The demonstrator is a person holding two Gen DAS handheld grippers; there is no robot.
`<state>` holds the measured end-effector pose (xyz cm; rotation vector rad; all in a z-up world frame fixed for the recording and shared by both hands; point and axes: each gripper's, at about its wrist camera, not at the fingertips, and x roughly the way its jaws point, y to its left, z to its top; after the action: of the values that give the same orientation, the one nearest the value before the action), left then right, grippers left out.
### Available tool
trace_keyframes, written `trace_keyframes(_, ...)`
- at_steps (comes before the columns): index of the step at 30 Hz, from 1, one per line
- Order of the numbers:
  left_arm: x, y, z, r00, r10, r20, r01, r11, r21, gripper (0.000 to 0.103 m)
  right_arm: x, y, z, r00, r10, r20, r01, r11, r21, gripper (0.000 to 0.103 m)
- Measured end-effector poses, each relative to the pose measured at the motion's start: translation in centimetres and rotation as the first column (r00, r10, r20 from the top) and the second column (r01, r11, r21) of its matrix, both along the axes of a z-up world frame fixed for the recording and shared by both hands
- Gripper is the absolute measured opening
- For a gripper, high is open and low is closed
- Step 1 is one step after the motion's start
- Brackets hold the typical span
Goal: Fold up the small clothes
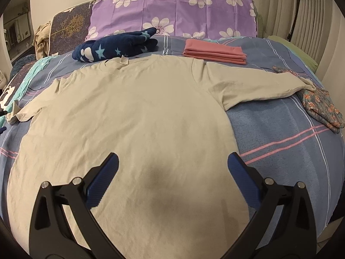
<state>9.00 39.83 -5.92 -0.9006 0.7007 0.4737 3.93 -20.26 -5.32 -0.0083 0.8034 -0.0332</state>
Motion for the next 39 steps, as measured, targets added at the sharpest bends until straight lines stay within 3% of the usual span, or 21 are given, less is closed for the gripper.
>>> trace_keyframes(3, 1.7, 2.7, -1.2, 0.996, 0.072, -0.054, -0.073, 0.997, -0.019, 0.062, 0.3, 0.2, -0.2, 1.000, 0.000, -0.008, 0.000, 1.000, -0.014, 0.101)
trace_keyframes(5, 2.1, 4.2, -2.5, 0.994, 0.104, -0.042, -0.108, 0.989, -0.099, 0.044, 0.6, 0.0, -0.3, 1.000, -0.011, -0.013, 0.011, 1.000, -0.021, 0.101)
trace_keyframes(6, 2.2, 4.8, -3.0, 0.994, 0.106, -0.033, -0.110, 0.985, -0.136, 0.026, 0.7, -0.1, -0.3, 1.000, -0.017, -0.015, 0.017, 1.000, -0.022, 0.101)
trace_keyframes(7, 2.3, 5.3, -3.4, 0.993, 0.114, -0.034, -0.118, 0.982, -0.147, 0.013, 0.9, -0.3, -0.3, 1.000, -0.025, -0.017, 0.024, 0.999, -0.020, 0.101)
trace_keyframes(8, 2.3, 5.6, -3.5, 0.992, 0.123, -0.031, -0.126, 0.982, -0.144, 0.007, 1.0, -0.5, -0.3, 0.999, -0.029, -0.017, 0.029, 0.999, -0.017, 0.101)
trace_keyframes(10, 2.3, 5.5, -2.9, 0.993, 0.118, -0.009, -0.119, 0.987, -0.110, 0.004, 1.3, -0.8, -0.3, 0.999, -0.031, -0.016, 0.031, 0.999, -0.013, 0.101)
trace_keyframes(12, 2.3, 4.3, -0.9, 0.996, 0.089, 0.029, -0.088, 0.996, -0.028, 0.004, 1.3, -0.9, -0.3, 1.000, -0.024, -0.011, 0.023, 1.000, -0.010, 0.101)
trace_keyframes(14, 3.1, 1.4, 2.5, 0.997, -0.006, 0.080, -0.001, 0.996, 0.093, 0.004, 1.5, -0.9, -0.4, 1.000, -0.007, -0.003, 0.007, 1.000, -0.006, 0.101)
trace_keyframes(16, 3.9, -2.4, 5.6, 0.985, -0.125, 0.118, 0.101, 0.976, 0.193, 0.004, 1.8, -0.7, -0.7, 1.000, 0.004, -0.008, -0.004, 1.000, 0.005, 0.101)
trace_keyframes(19, 5.4, -10.1, 9.9, 0.929, -0.333, 0.161, 0.267, 0.905, 0.330, 0.004, 2.1, -0.7, -1.0, 1.000, 0.015, -0.022, -0.014, 0.999, 0.045, 0.101)
trace_keyframes(21, 6.3, -15.6, 11.7, 0.865, -0.467, 0.185, 0.371, 0.842, 0.391, 0.004, 2.2, -0.8, -1.1, 0.999, 0.018, -0.028, -0.016, 0.998, 0.062, 0.101)
trace_keyframes(23, 7.0, -21.5, 12.2, 0.785, -0.591, 0.188, 0.476, 0.769, 0.427, 0.004, 2.1, -1.0, -1.2, 0.999, 0.017, -0.031, -0.015, 0.998, 0.063, 0.101)
trace_keyframes(26, 7.9, -29.7, 10.6, 0.675, -0.729, 0.113, 0.605, 0.635, 0.480, 0.011, 1.8, -1.9, -1.3, 0.999, -0.004, -0.032, 0.006, 0.998, 0.061, 0.101)
trace_keyframes(28, 7.7, -34.1, 8.7, 0.614, -0.788, 0.037, 0.667, 0.543, 0.510, 0.031, 1.7, -3.0, -1.2, 0.999, -0.028, -0.034, 0.031, 0.997, 0.073, 0.101)
trace_keyframes(29, 7.5, -36.3, 7.5, 0.571, -0.821, -0.003, 0.706, 0.489, 0.512, 0.036, 1.6, -3.5, -1.2, 0.999, -0.037, -0.034, 0.040, 0.996, 0.083, 0.101)
trace_keyframes(30, 7.4, -37.7, 6.5, 0.540, -0.841, -0.035, 0.733, 0.449, 0.511, 0.042, 1.6, -3.9, -1.1, 0.999, -0.043, -0.034, 0.046, 0.995, 0.090, 0.101)
trace_keyframes(32, 6.4, -39.7, 4.9, 0.490, -0.867, -0.095, 0.762, 0.373, 0.529, 0.045, 1.5, -4.9, -0.9, 0.998, -0.049, -0.029, 0.052, 0.992, 0.113, 0.101)
trace_keyframes(33, 5.7, -40.3, 4.3, 0.475, -0.869, -0.135, 0.767, 0.334, 0.548, 0.050, 1.6, -5.3, -0.8, 0.999, -0.042, -0.023, 0.045, 0.991, 0.127, 0.099)
trace_keyframes(35, 4.1, -40.5, 3.7, 0.472, -0.860, -0.191, 0.754, 0.282, 0.593, 0.057, 1.7, -5.6, -0.7, 1.000, -0.006, -0.021, 0.009, 0.990, 0.144, 0.083)
trace_keyframes(37, 2.4, -39.4, 3.6, 0.484, -0.849, -0.211, 0.736, 0.264, 0.623, 0.062, 2.7, -5.2, -0.5, 0.996, 0.084, -0.037, -0.076, 0.980, 0.182, 0.055)
trace_keyframes(39, 1.3, -38.0, 3.8, 0.518, -0.827, -0.218, 0.711, 0.275, 0.647, 0.066, 3.5, -4.2, -0.2, 0.986, 0.164, -0.043, -0.152, 0.966, 0.208, 0.044)
